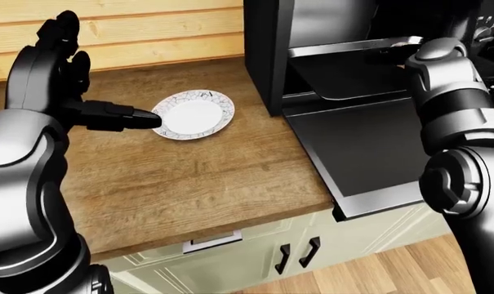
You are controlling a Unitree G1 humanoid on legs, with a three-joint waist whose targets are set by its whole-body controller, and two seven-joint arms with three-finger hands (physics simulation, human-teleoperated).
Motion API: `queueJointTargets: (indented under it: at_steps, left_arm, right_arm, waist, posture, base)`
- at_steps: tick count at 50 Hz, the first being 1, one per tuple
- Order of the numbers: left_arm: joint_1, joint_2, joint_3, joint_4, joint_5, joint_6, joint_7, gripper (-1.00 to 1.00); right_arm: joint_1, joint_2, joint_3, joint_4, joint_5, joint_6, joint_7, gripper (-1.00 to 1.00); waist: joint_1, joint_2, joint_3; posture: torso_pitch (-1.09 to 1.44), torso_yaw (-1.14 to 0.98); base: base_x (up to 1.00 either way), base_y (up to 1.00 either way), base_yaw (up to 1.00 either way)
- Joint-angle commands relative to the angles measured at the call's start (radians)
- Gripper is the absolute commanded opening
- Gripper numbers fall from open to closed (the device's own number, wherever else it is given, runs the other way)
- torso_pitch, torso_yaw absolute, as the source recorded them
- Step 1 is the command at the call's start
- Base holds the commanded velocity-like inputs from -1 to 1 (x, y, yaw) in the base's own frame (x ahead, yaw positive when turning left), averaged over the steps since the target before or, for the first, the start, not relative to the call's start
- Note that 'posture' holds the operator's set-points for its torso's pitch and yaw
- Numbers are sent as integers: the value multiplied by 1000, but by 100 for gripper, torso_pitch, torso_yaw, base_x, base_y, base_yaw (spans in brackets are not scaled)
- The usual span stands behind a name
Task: Pick the scone from the tray and place it on the plate on the counter.
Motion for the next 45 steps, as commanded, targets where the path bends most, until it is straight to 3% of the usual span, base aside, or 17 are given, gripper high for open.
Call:
queueJointTargets:
  at_steps: [1, 16, 29, 33, 36, 42, 43, 45]
  left_arm:
    - [-25, 14, 13, -21, 8, -28, 6, 100]
    - [-1, 10, 21, -35, 12, -26, 1, 100]
    - [-20, 10, 6, -5, 18, -42, 2, 100]
    - [-29, 16, 8, -8, 19, -31, -3, 100]
    - [-30, 18, 8, -11, 21, -27, -6, 100]
    - [-19, 17, 15, -24, 22, -22, -12, 100]
    - [-17, 19, 16, -27, 22, -20, -14, 100]
    - [-15, 20, 19, -32, 22, -17, -15, 100]
  right_arm:
    - [-33, -16, 2, -38, -7, -15, -24, 100]
    - [-21, 0, -2, -31, -7, 40, -59, 100]
    - [-29, 4, 5, -31, -12, 37, -3, 99]
    - [-31, 3, 3, -31, -11, 39, -2, 76]
    - [-29, -1, 6, -31, -14, 46, 3, 36]
    - [-31, -5, 6, -33, -15, 59, 4, 11]
    - [-31, -4, 7, -33, -16, 63, 4, -7]
    - [-33, -4, 7, -34, -17, 66, 3, -16]
  waist:
    - [0, 0, -29]
    - [0, -1, -31]
    - [1, -1, -31]
    - [0, -1, -31]
    - [0, -1, -31]
    - [1, -1, -31]
    - [1, -1, -31]
    - [0, -1, -31]
  posture:
    - [0, 0]
    - [0, 0]
    - [0, 0]
    - [0, 0]
    - [0, 0]
    - [0, 0]
    - [0, 0]
    - [0, 0]
  base:
    - [0, 0, 0]
    - [0, 0, 0]
    - [0, 0, 0]
    - [0, 0, 0]
    - [0, 0, 0]
    - [0, 0, 0]
    - [0, 0, 0]
    - [0, 0, 0]
